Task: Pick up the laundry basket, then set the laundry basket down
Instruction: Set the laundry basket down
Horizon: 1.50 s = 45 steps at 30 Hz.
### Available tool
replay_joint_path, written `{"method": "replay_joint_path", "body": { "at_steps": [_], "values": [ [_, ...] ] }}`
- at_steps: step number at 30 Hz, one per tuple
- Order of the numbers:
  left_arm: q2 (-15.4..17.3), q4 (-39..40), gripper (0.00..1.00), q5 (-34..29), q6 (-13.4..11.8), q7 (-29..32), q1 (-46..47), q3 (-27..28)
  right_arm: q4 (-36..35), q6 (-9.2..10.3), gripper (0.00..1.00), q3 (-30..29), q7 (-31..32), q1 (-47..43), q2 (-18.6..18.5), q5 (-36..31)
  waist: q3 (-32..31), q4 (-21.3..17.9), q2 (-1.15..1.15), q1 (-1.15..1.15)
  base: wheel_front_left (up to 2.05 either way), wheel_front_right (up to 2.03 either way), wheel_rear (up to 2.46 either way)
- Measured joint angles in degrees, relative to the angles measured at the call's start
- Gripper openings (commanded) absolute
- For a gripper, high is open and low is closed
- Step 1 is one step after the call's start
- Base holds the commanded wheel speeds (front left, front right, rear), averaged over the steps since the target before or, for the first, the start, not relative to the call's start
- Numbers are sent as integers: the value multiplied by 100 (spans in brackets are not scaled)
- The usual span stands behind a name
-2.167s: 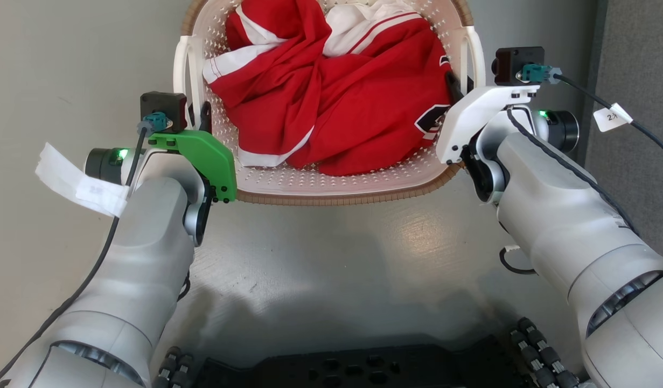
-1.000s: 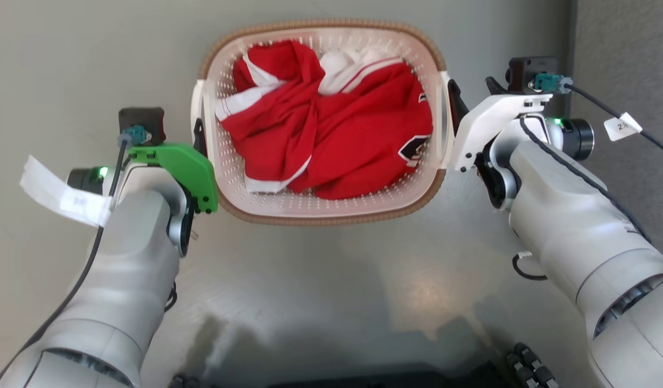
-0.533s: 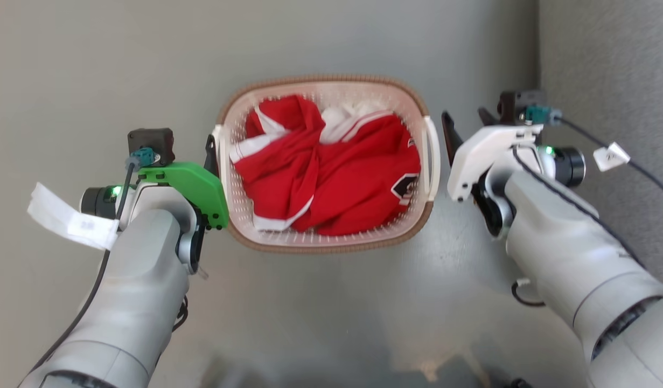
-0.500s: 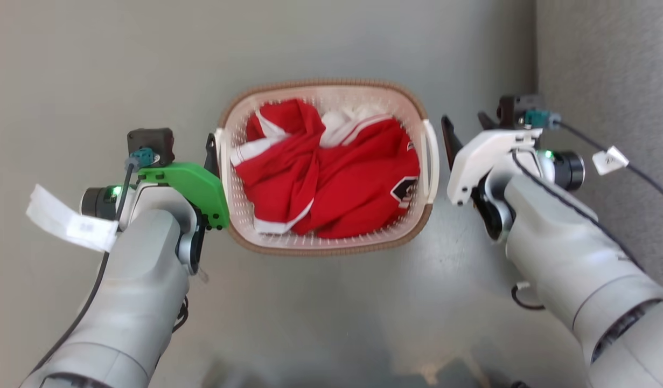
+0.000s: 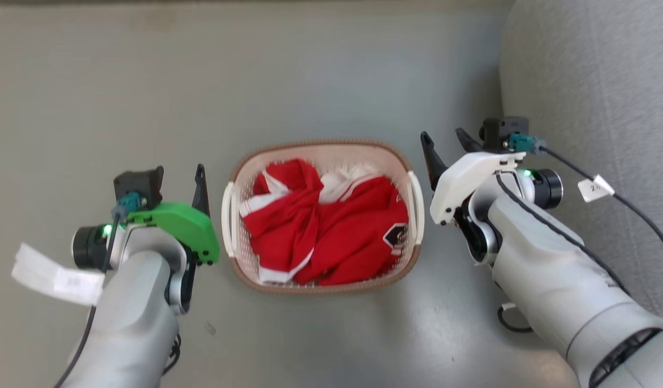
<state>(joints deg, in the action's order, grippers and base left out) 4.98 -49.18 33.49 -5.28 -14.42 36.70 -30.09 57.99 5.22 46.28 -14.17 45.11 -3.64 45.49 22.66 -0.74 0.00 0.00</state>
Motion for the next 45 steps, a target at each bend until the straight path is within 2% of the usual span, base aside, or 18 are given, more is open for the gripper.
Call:
{"method": "replay_joint_path", "body": {
  "at_steps": [9, 19, 31, 45],
  "values": [
    [164, 1089, 100, -439, -80, 0, -726, 517, -798, 101, 100, -525, -1, -609, -129, -422, -684, -50, 0, 0, 0, 0, 0],
    [168, 2148, 100, -1005, -87, 0, -1846, 972, -1726, 145, 100, -1079, -25, -1526, -236, -954, -1367, -71, 0, 0, 0, 0, 0],
    [149, 3137, 100, -1397, -135, 0, -3059, 1323, -2767, 187, 100, -1575, -26, -2658, -247, -1488, -2040, -79, 0, 0, 0, 0, 0],
    [88, 3991, 100, -1728, -137, 0, -3991, 1538, -3707, 193, 100, -2283, -25, -3763, -222, -1942, -2337, -147, 0, 0, 0, 0, 0]
  ]
}}
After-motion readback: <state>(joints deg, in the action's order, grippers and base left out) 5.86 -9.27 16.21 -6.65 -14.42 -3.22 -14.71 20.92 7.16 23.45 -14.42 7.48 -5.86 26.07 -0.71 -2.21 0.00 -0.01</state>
